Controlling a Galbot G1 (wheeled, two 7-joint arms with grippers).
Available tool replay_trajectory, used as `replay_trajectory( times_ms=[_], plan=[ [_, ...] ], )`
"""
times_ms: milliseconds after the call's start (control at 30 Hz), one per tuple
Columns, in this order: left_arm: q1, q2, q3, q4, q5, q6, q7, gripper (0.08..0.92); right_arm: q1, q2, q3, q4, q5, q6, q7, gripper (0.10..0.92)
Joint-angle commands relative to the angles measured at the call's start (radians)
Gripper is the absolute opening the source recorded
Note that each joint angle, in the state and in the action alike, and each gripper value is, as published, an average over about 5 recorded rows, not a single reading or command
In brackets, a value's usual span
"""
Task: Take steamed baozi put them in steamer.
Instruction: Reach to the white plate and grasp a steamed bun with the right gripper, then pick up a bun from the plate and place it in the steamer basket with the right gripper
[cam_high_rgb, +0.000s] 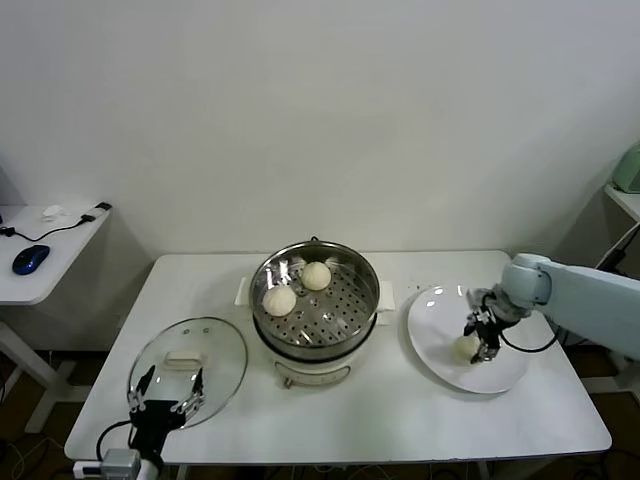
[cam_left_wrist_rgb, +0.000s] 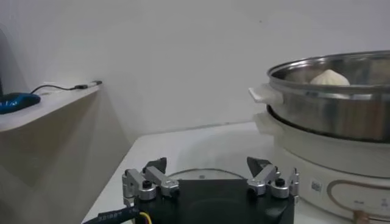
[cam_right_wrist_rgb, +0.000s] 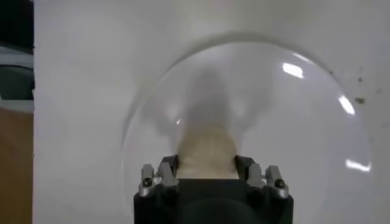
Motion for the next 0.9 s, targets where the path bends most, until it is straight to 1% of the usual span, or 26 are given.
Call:
replay_trajectory(
  times_ms=[33,133,233,300,433,567,633,767,900],
  plan=[
    [-0.002,0.002,0.004,-0.007,0.002,0.003,0.001,0.823,0.415,0.144,-0.188,-0.04,0.089,0.151,-0.123,0.633],
    [-0.006,0.003,0.009,-0.004,0.005,0.003,0.002,0.823,0.546,0.265,-0.178,-0.087,0.103,0.295,-0.189,0.636],
    [-0.009,0.002,0.014,0.0,0.007,0.003,0.002,0.823,0.618,0.385,-0.116,-0.078,0.108,0.413,-0.226,0.636],
    [-0.009,0.003,0.017,0.002,0.009,0.002,0.003,0.823,0.635,0.458,-0.069,-0.025,0.103,0.486,-0.238,0.636],
    [-0.009,0.004,0.019,0.006,0.012,0.001,0.003,0.823,0.614,0.565,-0.014,0.126,0.07,0.597,-0.236,0.636],
    [-0.004,0.006,0.018,0.006,0.013,-0.001,0.003,0.823,0.504,0.611,0.031,0.239,-0.037,0.672,-0.213,0.636],
    [0.0,0.008,0.018,0.007,0.013,-0.003,0.002,0.823,0.441,0.621,0.036,0.26,-0.11,0.706,-0.192,0.636],
    [0.005,0.008,0.018,0.004,0.014,-0.004,0.002,0.823,0.322,0.638,0.021,0.235,-0.23,0.755,-0.147,0.636],
    [0.012,0.005,0.017,-0.003,0.015,-0.003,0.002,0.823,0.231,0.646,0.008,0.182,-0.279,0.752,-0.121,0.636]
  ],
)
